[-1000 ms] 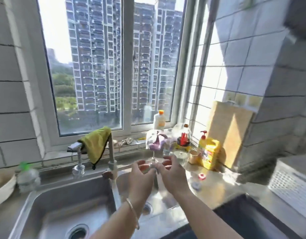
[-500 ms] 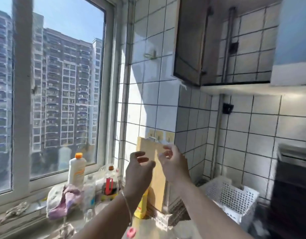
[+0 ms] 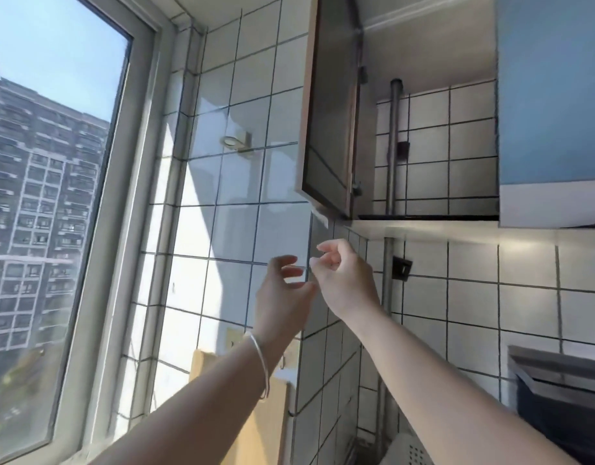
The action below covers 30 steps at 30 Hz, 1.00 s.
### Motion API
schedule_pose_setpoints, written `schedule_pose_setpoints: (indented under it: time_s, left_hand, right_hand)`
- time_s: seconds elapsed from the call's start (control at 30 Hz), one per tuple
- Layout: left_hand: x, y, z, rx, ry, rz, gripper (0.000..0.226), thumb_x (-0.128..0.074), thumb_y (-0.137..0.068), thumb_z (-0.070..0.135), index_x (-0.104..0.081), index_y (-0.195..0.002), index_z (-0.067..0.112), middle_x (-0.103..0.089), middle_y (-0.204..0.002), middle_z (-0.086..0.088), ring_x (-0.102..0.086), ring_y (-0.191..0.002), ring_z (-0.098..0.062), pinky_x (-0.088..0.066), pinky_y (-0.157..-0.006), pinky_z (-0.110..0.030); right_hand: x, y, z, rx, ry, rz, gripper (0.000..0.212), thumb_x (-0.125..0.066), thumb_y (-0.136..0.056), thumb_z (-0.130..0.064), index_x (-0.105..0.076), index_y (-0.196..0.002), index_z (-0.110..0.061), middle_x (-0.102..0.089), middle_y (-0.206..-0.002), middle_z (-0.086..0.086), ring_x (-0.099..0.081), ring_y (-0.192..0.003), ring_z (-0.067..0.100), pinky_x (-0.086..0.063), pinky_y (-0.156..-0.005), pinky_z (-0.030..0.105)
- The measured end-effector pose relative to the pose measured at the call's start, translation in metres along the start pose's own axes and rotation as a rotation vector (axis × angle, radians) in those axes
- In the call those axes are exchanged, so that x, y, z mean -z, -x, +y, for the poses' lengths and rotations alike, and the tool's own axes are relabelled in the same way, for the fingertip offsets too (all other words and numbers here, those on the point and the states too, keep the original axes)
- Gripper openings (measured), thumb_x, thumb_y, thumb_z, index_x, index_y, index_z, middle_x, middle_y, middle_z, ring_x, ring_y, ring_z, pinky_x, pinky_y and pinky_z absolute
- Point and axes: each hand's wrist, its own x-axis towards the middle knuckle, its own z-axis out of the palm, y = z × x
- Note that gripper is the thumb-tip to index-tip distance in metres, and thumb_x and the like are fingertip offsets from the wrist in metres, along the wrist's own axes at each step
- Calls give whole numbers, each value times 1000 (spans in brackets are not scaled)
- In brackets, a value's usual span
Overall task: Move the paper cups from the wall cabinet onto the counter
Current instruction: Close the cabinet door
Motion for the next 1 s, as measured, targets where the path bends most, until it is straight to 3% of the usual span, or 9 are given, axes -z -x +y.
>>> schedule_pose_setpoints:
  time_s: [0.13, 0.27, 0.37, 0.47, 0.53, 0.67, 0.83, 0.93, 1.0]
  left_hand:
    - [-14, -67, -13, -230, -239, -14, 63, -71, -77, 15, -42, -133, 20, -52, -129, 1, -58, -98, -8, -43, -79, -19]
    - [-28, -123, -19, -283, -342, -50, 77, -68, -80, 16, -27, -145, 14, -38, -145, -2, -47, -125, -13, -36, -92, -19]
    - [-39, -156, -15, -314, -261, -37, 75, -65, -80, 14, -27, -144, 14, -39, -146, -3, -44, -129, -14, -37, -102, -25]
    - [-49, -176, -11, -365, -206, -20, 57, -60, -79, 11, -39, -132, 15, -52, -133, -4, -51, -120, -20, -45, -88, -31]
    - [-59, -180, -9, -420, -231, -10, 50, -60, -80, 14, -41, -126, 15, -61, -112, -3, -59, -101, -24, -42, -75, -29]
    - [-78, -174, -9, -458, -216, 33, 62, -60, -83, 16, -31, -137, 17, -61, -84, 6, -59, -82, -21, -38, -65, -24]
    - [-105, -150, 2, -658, -165, 40, 42, -57, -82, 14, -44, -121, 20, -63, -104, -11, -59, -94, -32, -46, -76, -35]
    - [-136, -143, 8, -744, -249, 30, 45, -56, -82, 21, -44, -125, 27, -51, -109, 13, -47, -105, -13, -34, -88, -5]
    - [-160, -141, 9, -730, -289, -11, 62, -52, -81, 30, -34, -140, 30, -43, -121, 18, -38, -112, -3, -34, -91, -5]
  right_hand:
    - [-13, -55, 2, 53, 67, 53, 27, -53, -89, -25, -55, -115, -18, -60, -100, -2, -52, -84, 11, -33, -54, 12]
    - [-24, -102, 6, 76, 130, 85, 28, -53, -88, -24, -56, -115, -19, -62, -108, 2, -54, -88, 15, -35, -56, 15]
    - [-30, -129, 9, 120, 179, 102, 35, -51, -87, -23, -51, -122, -19, -58, -118, 3, -55, -104, 22, -45, -76, 27]
    - [-33, -146, 10, 202, 238, 119, 45, -50, -87, -24, -46, -131, -18, -50, -130, 3, -50, -114, 24, -42, -87, 31]
    - [-33, -151, 12, 253, 271, 111, 45, -49, -88, -26, -45, -132, -20, -47, -131, 3, -48, -117, 25, -45, -92, 36]
    - [-27, -152, 18, 342, 310, 129, 42, -48, -86, -21, -48, -129, -19, -50, -126, 4, -45, -118, 25, -42, -96, 39]
    - [-1, -145, 34, 407, 272, 273, 32, -50, -85, -20, -54, -116, -14, -55, -116, 5, -47, -113, 22, -44, -92, 36]
    - [28, -141, 50, 399, 227, 320, 28, -52, -84, -23, -55, -111, -14, -56, -109, 2, -51, -106, 21, -46, -89, 37]
    - [50, -142, 64, 378, 196, 344, 24, -55, -82, -23, -55, -105, -14, -56, -104, -1, -52, -102, 19, -46, -84, 33]
